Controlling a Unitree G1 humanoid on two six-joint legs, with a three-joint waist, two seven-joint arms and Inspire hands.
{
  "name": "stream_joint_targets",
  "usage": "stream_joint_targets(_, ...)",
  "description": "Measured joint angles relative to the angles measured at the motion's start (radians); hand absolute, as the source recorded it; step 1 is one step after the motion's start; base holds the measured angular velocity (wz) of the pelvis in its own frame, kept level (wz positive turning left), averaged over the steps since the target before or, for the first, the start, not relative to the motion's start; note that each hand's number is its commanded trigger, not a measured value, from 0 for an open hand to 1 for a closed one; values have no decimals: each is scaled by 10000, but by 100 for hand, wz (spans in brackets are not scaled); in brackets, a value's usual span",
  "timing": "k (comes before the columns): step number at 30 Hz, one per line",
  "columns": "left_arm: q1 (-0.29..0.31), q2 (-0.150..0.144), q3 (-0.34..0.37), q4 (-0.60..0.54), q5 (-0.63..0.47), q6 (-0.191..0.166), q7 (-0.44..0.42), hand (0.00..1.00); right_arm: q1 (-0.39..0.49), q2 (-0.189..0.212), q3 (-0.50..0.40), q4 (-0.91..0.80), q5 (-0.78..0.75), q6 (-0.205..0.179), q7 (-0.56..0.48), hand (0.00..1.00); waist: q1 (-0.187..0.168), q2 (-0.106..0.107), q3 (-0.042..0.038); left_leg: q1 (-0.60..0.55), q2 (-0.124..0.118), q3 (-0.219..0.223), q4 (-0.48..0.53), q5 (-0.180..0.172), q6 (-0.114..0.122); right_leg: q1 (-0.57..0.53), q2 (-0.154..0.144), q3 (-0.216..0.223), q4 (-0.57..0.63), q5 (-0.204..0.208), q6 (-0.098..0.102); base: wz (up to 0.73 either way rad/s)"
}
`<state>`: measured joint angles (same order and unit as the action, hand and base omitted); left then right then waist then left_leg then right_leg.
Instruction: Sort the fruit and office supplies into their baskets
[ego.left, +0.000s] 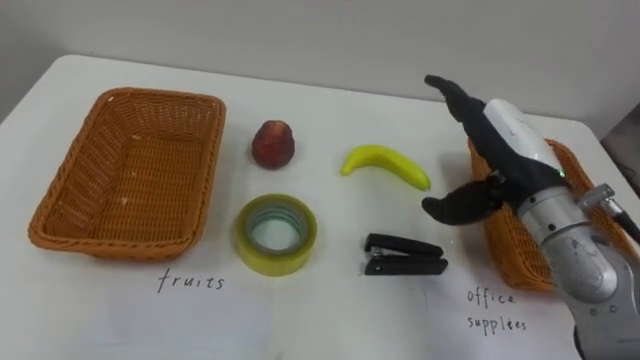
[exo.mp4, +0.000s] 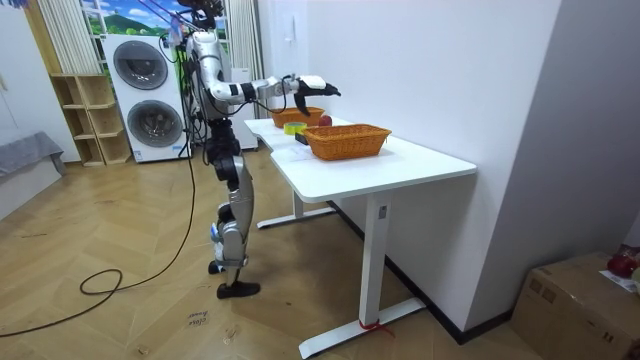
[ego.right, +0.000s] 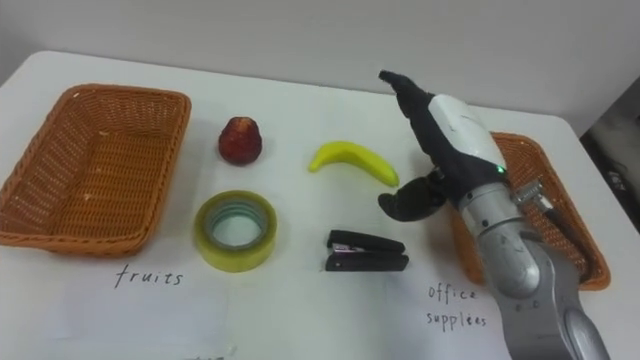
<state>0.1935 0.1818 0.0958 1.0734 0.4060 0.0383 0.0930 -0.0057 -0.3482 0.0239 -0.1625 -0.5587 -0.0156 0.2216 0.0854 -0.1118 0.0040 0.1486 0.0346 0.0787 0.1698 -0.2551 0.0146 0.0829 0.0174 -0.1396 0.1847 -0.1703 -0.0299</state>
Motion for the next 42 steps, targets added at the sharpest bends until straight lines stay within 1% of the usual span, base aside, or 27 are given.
stream_joint_targets(6, -23, 2, 3, 6, 1, 5, -125, 0, 0, 17, -1, -1, -89, 168, 618, 0, 23, -6, -4, -3, -4, -20, 3, 0, 0, 1, -8, -4, -1, 0, 1, 0)
stream_joint_targets(10, -38, 27, 1, 6, -15, 18, -188, 0, -1, 20, 0, 0, -90, 212, 928, 0, 21, -7, -4, -2, 0, -42, 18, 0, 0, 14, -8, -3, -1, 1, -1, 0)
stream_joint_targets(13, -64, 47, -15, 2, -16, 30, -191, 0, -3, 21, 38, 6, -111, 389, 1128, 0, 42, -7, -4, 2, -6, -72, 20, 0, 0, 20, -12, 7, -1, 3, -3, 0)
stream_joint_targets(18, -62, 48, -28, -19, -20, 28, -190, 0, -8, 24, 218, 422, -150, 417, 1568, 0, 49, -35, 3, 3, -20, -88, 36, 1, 1, 25, -15, 7, 3, 7, 0, 0)
stream_joint_targets(21, -107, 49, -30, -24, -23, -13, -189, 0, -8, 32, 358, 657, -146, 428, 1809, 0, 59, -61, 17, -33, -79, -95, 54, 1, 1, 0, -19, 7, 3, 7, 0, 0)
stream_joint_targets(24, -127, 50, -34, -81, -122, -29, -178, 0, -9, 32, 361, 742, -146, 430, 1852, 0, 86, -84, 17, -115, -87, -94, 70, 1, 2, -67, -34, 10, 10, 8, 0, 0)
stream_joint_targets(29, -193, 60, -61, -153, -119, -40, -170, 0, -13, 32, 447, 741, -142, 466, 2111, 0, 276, -109, 18, -195, -89, -107, 120, 1, 2, -166, -33, -5, 6, 34, 0, 0)
stream_joint_targets(30, -215, 83, -176, -153, -124, -40, -168, 0, -13, 32, 499, 741, -142, 505, 2187, 0, 302, -110, 19, -198, -90, -110, 118, 1, 2, -166, -36, -3, 6, 34, 0, 0)
stream_joint_targets(37, -232, 96, -252, -148, -123, -32, -161, 0, -16, 82, 777, 796, -143, 536, 2426, 0, 321, -112, 36, -228, -97, -136, 120, 1, 2, -165, -46, -11, 4, 35, 2, 0)
stream_joint_targets(40, -231, 97, -265, -148, -123, -19, -157, 0, -15, 88, 827, 813, -143, 622, 2550, 0, 318, -130, 40, -236, -101, -140, 119, 2, 4, -167, -48, -11, 4, 35, 3, 0)
stream_joint_targets(42, -234, 120, -414, -149, -121, -13, -140, 0, -9, 89, 911, 812, -139, 659, 2636, 0, 311, -147, 36, -246, -101, -140, 120, 2, 4, -170, -46, -17, 4, 36, 3, 0)
